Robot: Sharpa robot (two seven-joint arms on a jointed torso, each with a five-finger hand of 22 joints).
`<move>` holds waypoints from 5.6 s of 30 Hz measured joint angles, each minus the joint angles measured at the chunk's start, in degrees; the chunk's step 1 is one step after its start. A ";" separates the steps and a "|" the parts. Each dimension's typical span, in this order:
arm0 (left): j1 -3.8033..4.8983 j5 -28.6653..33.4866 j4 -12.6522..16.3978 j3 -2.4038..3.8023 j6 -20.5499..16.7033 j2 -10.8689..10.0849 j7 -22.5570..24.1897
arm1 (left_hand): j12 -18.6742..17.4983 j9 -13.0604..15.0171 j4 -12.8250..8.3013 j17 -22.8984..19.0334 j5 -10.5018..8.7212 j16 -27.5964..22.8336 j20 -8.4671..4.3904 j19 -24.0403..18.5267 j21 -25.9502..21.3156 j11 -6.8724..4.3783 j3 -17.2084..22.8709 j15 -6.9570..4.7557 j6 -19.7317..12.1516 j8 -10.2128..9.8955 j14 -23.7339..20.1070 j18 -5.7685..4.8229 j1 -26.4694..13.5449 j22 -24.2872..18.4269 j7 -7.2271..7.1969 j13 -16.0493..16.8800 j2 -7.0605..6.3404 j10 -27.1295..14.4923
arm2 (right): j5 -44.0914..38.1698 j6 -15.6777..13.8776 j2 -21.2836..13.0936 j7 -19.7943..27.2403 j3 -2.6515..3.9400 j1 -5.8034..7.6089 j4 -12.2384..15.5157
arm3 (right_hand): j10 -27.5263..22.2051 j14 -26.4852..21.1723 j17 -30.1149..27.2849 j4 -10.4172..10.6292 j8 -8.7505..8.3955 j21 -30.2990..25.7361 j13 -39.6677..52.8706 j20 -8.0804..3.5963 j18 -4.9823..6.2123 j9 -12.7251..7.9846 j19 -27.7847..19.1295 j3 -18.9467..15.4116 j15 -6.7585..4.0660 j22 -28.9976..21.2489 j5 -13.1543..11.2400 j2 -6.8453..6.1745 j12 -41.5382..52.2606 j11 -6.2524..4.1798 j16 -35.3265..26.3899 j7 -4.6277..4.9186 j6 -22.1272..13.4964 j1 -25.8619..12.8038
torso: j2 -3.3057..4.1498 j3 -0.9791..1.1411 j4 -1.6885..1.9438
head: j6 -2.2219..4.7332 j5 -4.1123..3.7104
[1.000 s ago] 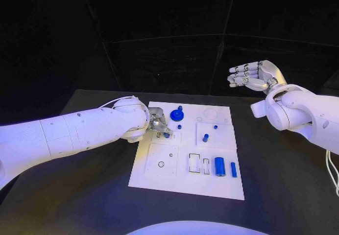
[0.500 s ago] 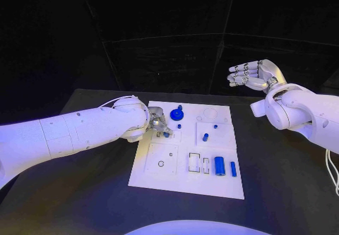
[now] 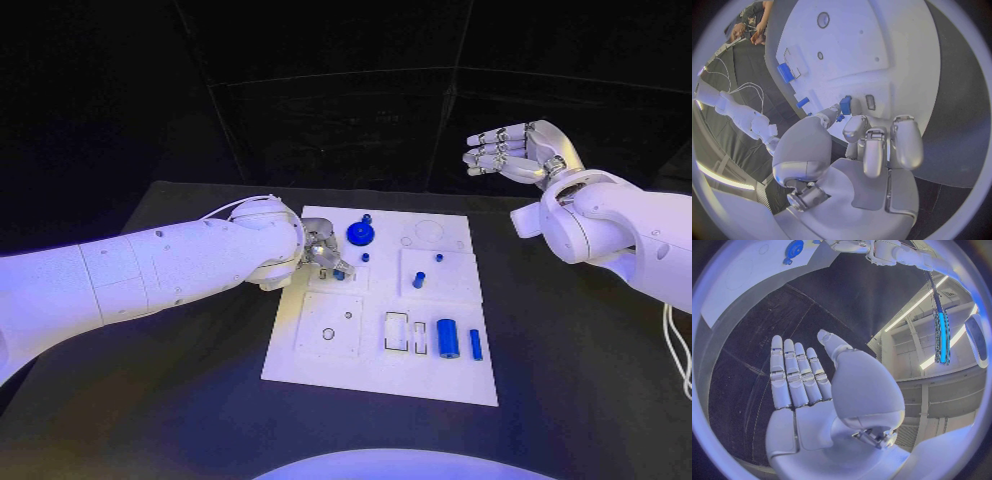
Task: Assemble the parts on the task board
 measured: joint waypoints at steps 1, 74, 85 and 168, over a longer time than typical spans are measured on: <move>0.00 0.00 -0.02 0.00 0.00 0.01 0.00 | 0.00 0.00 0.15 0.00 0.00 0.00 0.00 0.00 0.00 0.00 -0.42 0.00 0.00 0.00 0.00 0.00 -0.04 0.00 0.00 0.02 0.04 0.00 | 0.00 0.00 0.00 0.01 0.00 0.00 -0.01 | 0.00 0.00 0.00 0.00 0.00 0.00 0.00 0.00 0.00 0.00 0.00 0.00 0.00 0.00 0.00 0.00 0.00 0.00 0.00 0.00 0.00 0.00 | 0.00 0.00 0.00 | 0.00 -0.01; 5.17 1.90 -20.07 3.93 12.05 7.00 -0.03 | -3.80 -4.14 4.87 0.00 0.00 0.00 1.55 -1.96 -3.56 2.25 -17.94 1.55 -6.38 -4.55 0.11 0.00 7.27 -4.34 3.08 -5.61 2.58 -3.92 | 0.18 0.16 1.51 0.61 -0.01 0.00 -1.68 | 0.00 0.01 0.00 -0.16 0.02 -0.63 0.00 0.20 0.00 0.00 0.20 -0.16 0.00 0.00 0.51 -0.14 0.01 0.00 0.00 0.01 0.01 -1.81 | 0.34 -0.19 -0.23 | 1.02 0.41; 5.10 1.62 -22.67 3.68 13.44 8.60 -0.03 | -3.19 -4.63 6.45 0.00 0.00 0.00 1.55 -1.96 -3.56 2.25 -20.66 1.55 -6.16 -4.55 0.11 0.00 6.93 -3.80 2.86 -5.31 2.95 -3.92 | 0.21 0.17 1.71 0.61 -0.01 0.00 -1.82 | 0.00 0.01 0.01 -0.01 0.02 -0.63 0.00 0.20 0.00 0.00 0.20 -0.32 0.00 0.00 0.51 -0.14 0.02 0.00 0.00 0.01 0.01 -1.81 | 0.30 -0.13 -0.27 | 0.75 0.46; 3.70 4.51 -5.48 3.35 7.00 -1.29 -0.16 | -2.73 -1.41 -1.77 0.00 -0.49 0.00 0.73 -1.14 -3.04 0.91 -5.09 0.71 -6.61 3.45 0.12 0.00 18.38 -1.81 1.02 -6.09 9.11 -2.97 | 0.43 0.65 1.68 0.59 0.00 0.00 -3.06 | 0.00 0.01 0.01 -0.01 0.02 -0.85 0.00 0.20 0.00 0.00 0.20 -0.31 0.00 0.00 0.51 0.09 0.02 0.00 0.00 0.01 0.01 -2.03 | 0.14 -0.11 0.00 | 0.20 0.75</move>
